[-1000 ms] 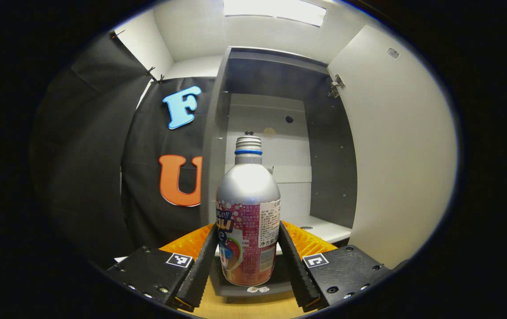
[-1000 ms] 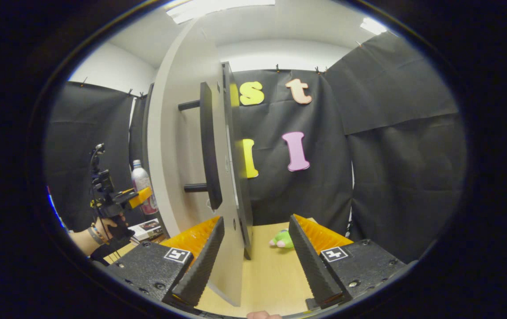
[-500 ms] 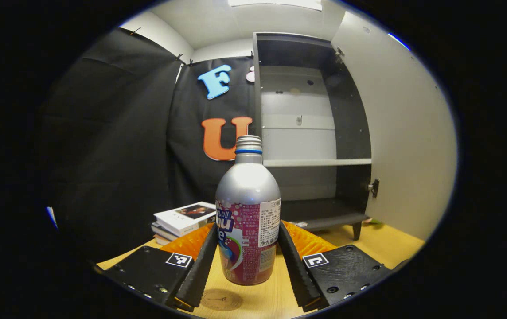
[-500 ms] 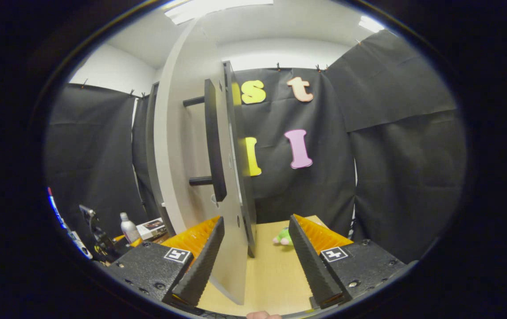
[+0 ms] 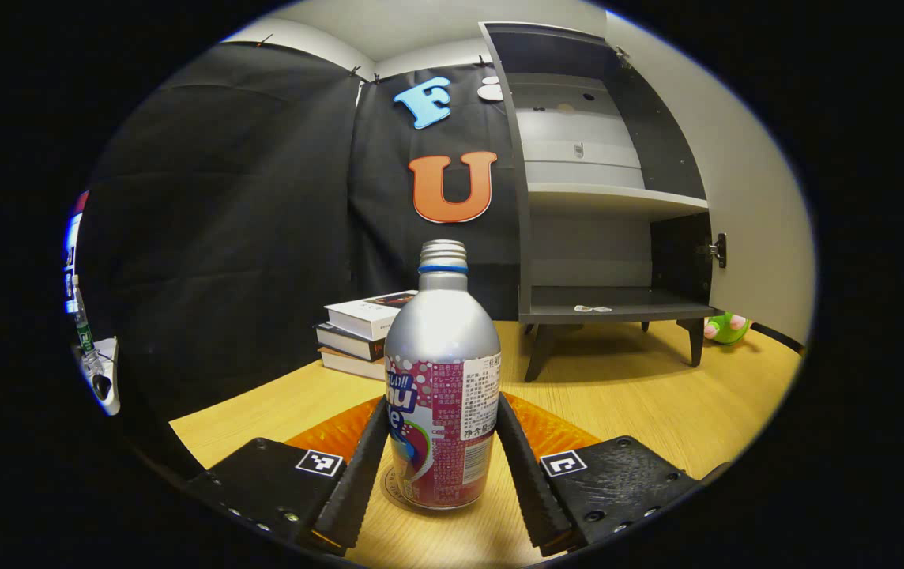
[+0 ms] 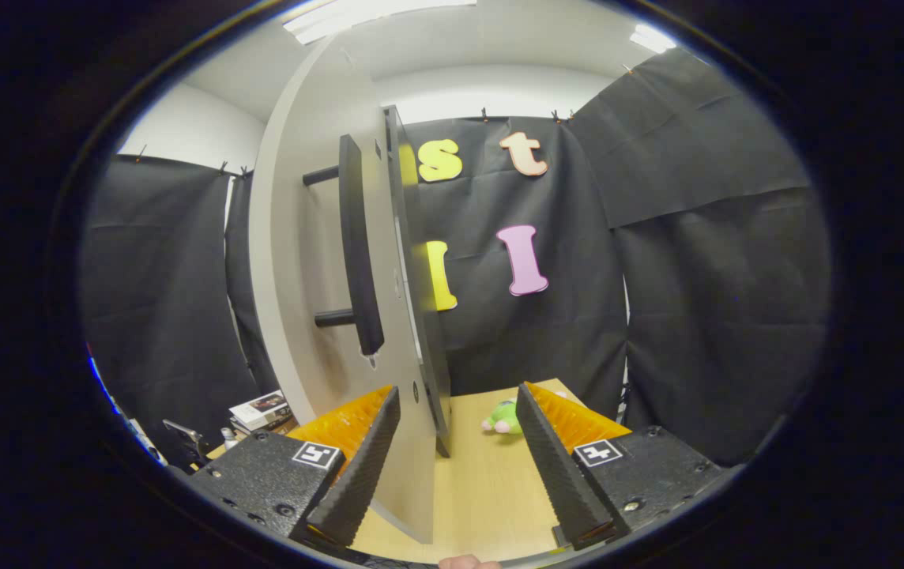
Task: Open the cabinet door with the right hand, grasp the bottle in the cabinet with the left hand and place it on the coaster, then close the cabinet door with the right hand.
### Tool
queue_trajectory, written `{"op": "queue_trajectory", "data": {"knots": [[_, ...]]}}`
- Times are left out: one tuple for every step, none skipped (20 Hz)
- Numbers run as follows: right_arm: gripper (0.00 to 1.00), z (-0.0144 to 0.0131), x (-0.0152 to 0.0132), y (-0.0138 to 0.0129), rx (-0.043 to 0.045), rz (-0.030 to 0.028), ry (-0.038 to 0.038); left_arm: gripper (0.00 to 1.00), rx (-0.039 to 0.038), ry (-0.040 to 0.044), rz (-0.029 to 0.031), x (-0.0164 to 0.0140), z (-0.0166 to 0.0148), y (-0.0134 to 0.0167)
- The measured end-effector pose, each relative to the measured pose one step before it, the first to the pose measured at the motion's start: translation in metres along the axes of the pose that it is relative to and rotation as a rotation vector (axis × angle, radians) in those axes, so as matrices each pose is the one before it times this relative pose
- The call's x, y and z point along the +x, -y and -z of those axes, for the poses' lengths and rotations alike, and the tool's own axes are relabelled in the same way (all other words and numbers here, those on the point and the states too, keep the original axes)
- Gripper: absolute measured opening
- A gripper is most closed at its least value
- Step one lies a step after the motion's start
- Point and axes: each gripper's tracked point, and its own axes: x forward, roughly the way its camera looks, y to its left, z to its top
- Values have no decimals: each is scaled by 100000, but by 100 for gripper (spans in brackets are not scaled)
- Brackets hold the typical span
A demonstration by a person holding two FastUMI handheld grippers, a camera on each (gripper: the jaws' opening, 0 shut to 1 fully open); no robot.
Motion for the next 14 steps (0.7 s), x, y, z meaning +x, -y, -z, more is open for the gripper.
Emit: {"op": "queue_trajectory", "data": {"knots": [[89, -153, 0, 102, -350, 383, 87, 76, 212, -555, -854, 353, 384, -149], [93, -170, -31, 139, -662, 532, 230, 76, 236, -301, -623, 507, 305, -256], [93, -181, 19, 18, -631, 374, 108, 76, -36, -334, -271, 363, 252, -161], [93, -114, 89, -102, -596, 111, 252, 76, -71, -330, -372, 360, 236, -142], [93, -127, 43, -100, -611, 102, 252, 76, 17, -217, -457, 83, 70, -160], [93, -57, -56, -5, -610, 138, 114, 76, -371, 988, 136, 217, -190, -152], [93, 33, 63, -23, -490, 82, -215, 76, -1522, -399, 1315, 389, 167, 225], [89, 30, 57, -162, -338, 117, -240, 76, -619, 27, 184, 125, 3, 64], [89, -40, 21, -67, -328, -39, -299, 76, -44, 53, 71, 147, 65, -139], [93, 45, 3, 5, -314, 201, -61, 76, 372, 619, 165, -201, 17, 37], [93, -138, -28, -54, -254, 115, 399, 76, 744, 328, 233, -21, 9, 119], [93, -130, 90, -83, -262, 59, 515, 76, 871, 470, 114, -160, 35, -29], [93, -155, 83, -58, -271, -50, 335, 76, 634, -202, 77, -199, 27, 46], [93, -2, -31, -10, -215, 5, 65, 77, -12, 282, 299, -209, -3, 66]]}}
